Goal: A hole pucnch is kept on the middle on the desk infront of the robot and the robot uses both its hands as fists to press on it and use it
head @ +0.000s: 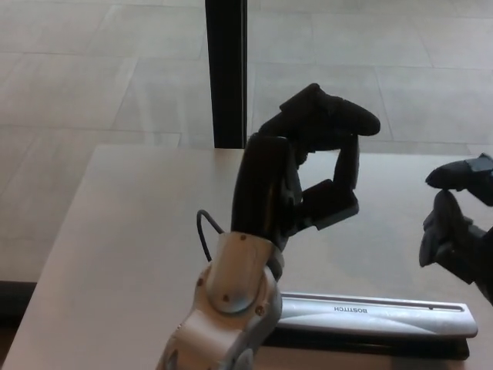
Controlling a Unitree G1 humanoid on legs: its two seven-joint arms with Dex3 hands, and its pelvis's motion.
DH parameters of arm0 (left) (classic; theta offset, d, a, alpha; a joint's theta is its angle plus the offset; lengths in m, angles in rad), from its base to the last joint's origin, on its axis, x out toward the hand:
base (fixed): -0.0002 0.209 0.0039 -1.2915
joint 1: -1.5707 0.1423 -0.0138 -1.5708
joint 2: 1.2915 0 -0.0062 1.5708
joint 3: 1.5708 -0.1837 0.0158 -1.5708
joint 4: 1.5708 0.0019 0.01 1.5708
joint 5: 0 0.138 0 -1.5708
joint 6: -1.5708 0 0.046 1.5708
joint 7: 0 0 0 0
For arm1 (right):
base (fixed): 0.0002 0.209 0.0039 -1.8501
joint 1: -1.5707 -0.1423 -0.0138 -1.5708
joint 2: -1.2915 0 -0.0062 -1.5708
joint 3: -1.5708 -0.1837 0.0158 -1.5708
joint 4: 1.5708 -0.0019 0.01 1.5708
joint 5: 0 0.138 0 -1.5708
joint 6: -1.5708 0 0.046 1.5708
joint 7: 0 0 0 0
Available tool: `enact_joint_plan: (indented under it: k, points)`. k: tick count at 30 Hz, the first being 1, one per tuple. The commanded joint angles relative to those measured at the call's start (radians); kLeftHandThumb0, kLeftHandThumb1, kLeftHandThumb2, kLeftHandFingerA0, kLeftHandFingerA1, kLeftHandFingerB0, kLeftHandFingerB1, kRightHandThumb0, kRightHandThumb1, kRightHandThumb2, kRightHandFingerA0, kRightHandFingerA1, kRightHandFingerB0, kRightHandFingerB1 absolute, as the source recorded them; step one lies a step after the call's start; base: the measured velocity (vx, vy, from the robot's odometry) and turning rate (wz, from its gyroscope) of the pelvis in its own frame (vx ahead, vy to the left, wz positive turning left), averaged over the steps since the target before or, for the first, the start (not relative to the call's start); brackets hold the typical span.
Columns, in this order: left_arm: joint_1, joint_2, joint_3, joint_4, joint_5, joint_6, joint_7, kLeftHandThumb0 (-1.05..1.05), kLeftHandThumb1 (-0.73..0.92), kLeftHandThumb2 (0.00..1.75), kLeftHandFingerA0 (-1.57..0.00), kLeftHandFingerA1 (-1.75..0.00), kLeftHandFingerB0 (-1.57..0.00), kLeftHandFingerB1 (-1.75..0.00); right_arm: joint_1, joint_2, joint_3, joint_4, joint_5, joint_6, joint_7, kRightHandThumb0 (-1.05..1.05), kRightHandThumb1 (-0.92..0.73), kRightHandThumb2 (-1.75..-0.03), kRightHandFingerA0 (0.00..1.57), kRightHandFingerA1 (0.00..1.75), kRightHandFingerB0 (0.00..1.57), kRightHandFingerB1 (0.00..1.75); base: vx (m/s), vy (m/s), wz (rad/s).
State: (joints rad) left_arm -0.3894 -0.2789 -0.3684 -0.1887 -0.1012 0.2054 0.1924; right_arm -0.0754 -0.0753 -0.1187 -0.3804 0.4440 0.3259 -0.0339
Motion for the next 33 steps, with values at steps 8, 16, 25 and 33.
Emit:
enact_joint_plan:
  k: [8,16,25,33]
  points:
    - [0.448,-0.199,-0.187,0.084,-0.097,-0.148,0.247,-0.41,0.67,0.95,-0.95,-1.75,-0.68,-1.66,0.109,0.053,0.062,0.048,-0.097,-0.108,0.010,-0.35,-0.68,-0.99,1.05,1.75,0.67,1.55,0.00,0.000,0.00]
    - [0.634,-0.170,-0.358,0.182,-0.040,-0.303,0.380,-0.43,0.76,0.89,-1.05,-1.75,-0.68,-1.69,0.196,0.093,0.128,0.023,-0.182,-0.188,-0.022,-0.39,-0.67,-0.97,1.07,1.75,0.66,1.58,0.00,0.000,0.00]
    - [0.703,-0.169,-0.375,0.247,-0.025,-0.397,0.420,-0.45,0.79,0.81,-1.00,-1.75,-0.67,-1.64,0.252,0.119,0.136,0.027,-0.219,-0.224,-0.039,-0.43,-0.64,-1.00,1.10,1.75,0.70,1.58,0.00,0.000,0.01]
    - [0.651,-0.162,-0.317,0.359,0.007,-0.478,0.447,-0.42,0.72,0.92,-0.99,-1.75,-0.72,-1.64,0.303,0.152,0.123,0.165,-0.273,-0.340,-0.057,-0.44,-0.65,-0.99,1.08,1.75,0.70,1.64,0.00,0.000,0.00]
